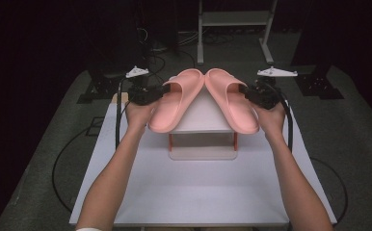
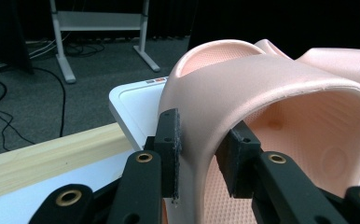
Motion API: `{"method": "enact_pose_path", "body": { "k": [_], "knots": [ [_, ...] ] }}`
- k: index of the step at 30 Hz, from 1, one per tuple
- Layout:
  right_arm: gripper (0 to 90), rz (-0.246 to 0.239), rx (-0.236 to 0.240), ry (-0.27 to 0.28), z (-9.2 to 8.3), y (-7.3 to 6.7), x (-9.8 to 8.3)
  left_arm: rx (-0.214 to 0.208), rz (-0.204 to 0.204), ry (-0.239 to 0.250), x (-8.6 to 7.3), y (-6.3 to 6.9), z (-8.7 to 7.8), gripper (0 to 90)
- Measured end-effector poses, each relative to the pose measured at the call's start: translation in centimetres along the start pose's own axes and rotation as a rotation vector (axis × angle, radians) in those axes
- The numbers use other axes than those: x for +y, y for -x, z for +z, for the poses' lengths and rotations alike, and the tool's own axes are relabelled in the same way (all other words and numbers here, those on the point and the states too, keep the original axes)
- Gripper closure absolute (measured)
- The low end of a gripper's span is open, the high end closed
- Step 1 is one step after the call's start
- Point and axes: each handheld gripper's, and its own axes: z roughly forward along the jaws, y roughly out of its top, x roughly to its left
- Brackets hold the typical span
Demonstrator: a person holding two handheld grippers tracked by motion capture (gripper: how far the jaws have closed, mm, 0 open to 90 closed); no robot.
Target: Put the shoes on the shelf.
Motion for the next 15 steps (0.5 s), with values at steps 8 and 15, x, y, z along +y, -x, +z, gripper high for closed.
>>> {"method": "enact_pose_path", "body": {
  "k": [8, 15],
  "knots": [
    [72.9, 0.002, -0.008, -0.003, 0.22, -0.16, 0.19, 0.014, -0.012, -0.008, 0.17, 0.41, 0.49, 67.7],
    [72.4, 0.012, -0.015, -0.002, 0.23, -0.32, 0.34, 0.011, -0.024, -0.001, 0.35, 0.79, 0.61, 65.9]
  ]
}}
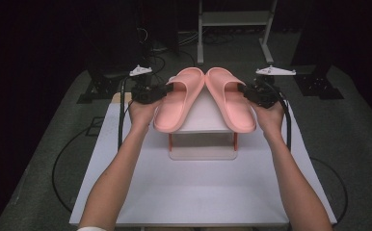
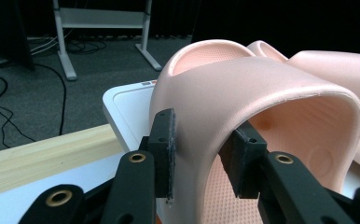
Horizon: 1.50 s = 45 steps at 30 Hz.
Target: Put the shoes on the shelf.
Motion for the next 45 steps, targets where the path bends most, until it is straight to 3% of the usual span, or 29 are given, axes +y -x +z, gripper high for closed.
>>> {"method": "enact_pose_path", "body": {
  "k": [19, 31, 45],
  "knots": [
    [70.2, 0.005, -0.008, -0.008, 0.3, -0.3, 0.1, -0.010, -0.054, 0.009, -0.2, 1.0, 1.1, 56.1],
    [70.2, -0.010, -0.011, -0.013, 0.9, -1.0, 0.1, 0.007, -0.060, 0.017, -0.3, 1.2, 1.4, 54.1],
    [69.7, 0.005, -0.013, -0.011, 1.2, -1.3, 0.2, -0.029, -0.092, 0.027, -0.7, 1.3, 1.7, 49.0]
  ]
}}
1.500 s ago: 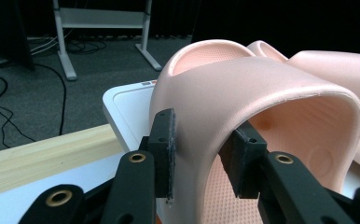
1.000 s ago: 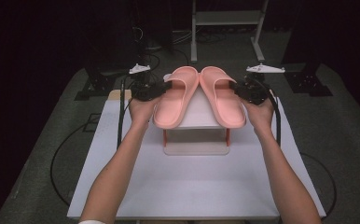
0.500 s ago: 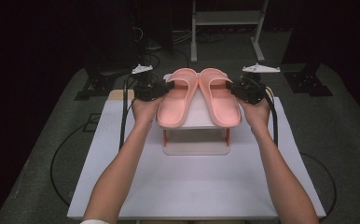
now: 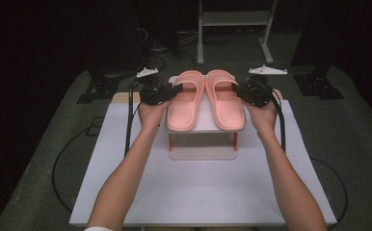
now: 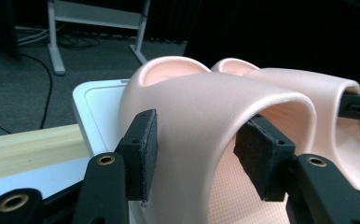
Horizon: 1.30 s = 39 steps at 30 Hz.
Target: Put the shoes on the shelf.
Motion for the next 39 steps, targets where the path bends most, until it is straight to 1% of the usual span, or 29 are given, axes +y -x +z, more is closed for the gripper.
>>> {"method": "enact_pose_path", "body": {
  "k": [2, 3, 6, 12, 18, 22, 34, 39],
  "knots": [
    [69.6, 0.000, 0.002, 0.001, 0.1, -0.1, 0.0, -0.002, 0.000, -0.004, 0.0, 0.0, 0.0, 49.1],
    [69.6, -0.003, 0.001, -0.004, 0.2, -0.3, 0.0, -0.002, -0.001, -0.001, -0.1, 0.1, 0.1, 49.2],
    [69.6, -0.006, 0.008, -0.005, 0.4, -0.4, 0.0, -0.001, -0.006, 0.004, -0.2, 0.0, 0.1, 49.2],
    [69.5, -0.008, 0.013, -0.005, 0.7, -0.6, 0.1, -0.003, 0.001, 0.005, -0.2, -0.1, 0.3, 48.6],
    [69.5, -0.002, 0.017, -0.004, 0.9, -0.7, 0.1, 0.002, 0.007, 0.018, -0.2, -0.2, 0.6, 48.7],
    [69.3, -0.001, 0.019, -0.003, 1.0, -0.7, 0.2, 0.001, 0.004, 0.019, -0.2, -0.3, 0.6, 48.7],
    [68.5, 0.001, 0.021, 0.003, 1.1, -0.6, 0.1, 0.006, 0.023, 0.027, -0.3, -0.2, 0.7, 48.4],
    [68.0, 0.006, 0.027, 0.005, 1.0, -0.4, 0.1, -0.002, 0.024, 0.026, -0.3, -0.2, 0.6, 47.2]
  ]
}}
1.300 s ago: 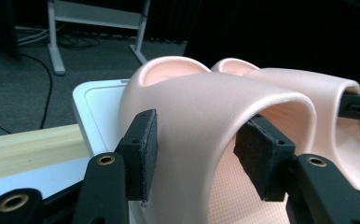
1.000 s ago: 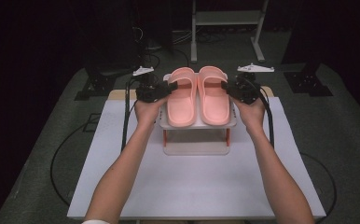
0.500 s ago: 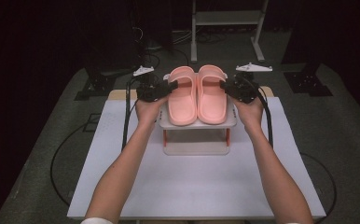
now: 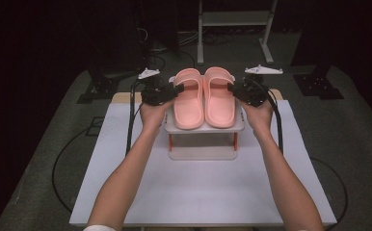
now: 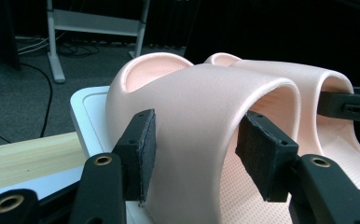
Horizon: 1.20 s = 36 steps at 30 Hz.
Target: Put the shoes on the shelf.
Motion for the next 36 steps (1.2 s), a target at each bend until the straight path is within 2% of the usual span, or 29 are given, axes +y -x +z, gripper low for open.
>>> {"method": "enact_pose_path", "body": {
  "k": [10, 15, 18, 27, 30, 36],
  "knots": [
    [66.9, 0.005, 0.006, 0.002, 0.0, 0.1, -0.1, -0.003, 0.009, -0.003, 0.0, 0.0, -0.1, 47.3],
    [64.8, 0.015, 0.023, 0.000, -0.1, 0.3, -0.1, -0.003, 0.016, -0.004, -0.1, 0.1, -0.2, 46.5],
    [62.0, 0.039, 0.050, -0.004, -0.1, 0.6, -0.3, 0.001, 0.017, -0.002, -0.1, 0.0, -0.4, 45.7],
    [58.2, 0.054, 0.070, 0.003, -0.8, 1.0, -0.8, -0.005, 0.025, -0.008, -0.5, -0.1, -1.2, 43.8],
    [57.0, 0.060, 0.081, 0.000, -1.2, 1.1, -0.8, -0.013, 0.022, 0.000, -0.8, 0.1, -1.5, 43.5],
    [55.6, 0.061, 0.095, 0.008, -1.8, 1.2, -1.2, -0.027, 0.043, 0.002, -0.9, 0.9, -1.9, 42.7]
  ]
}}
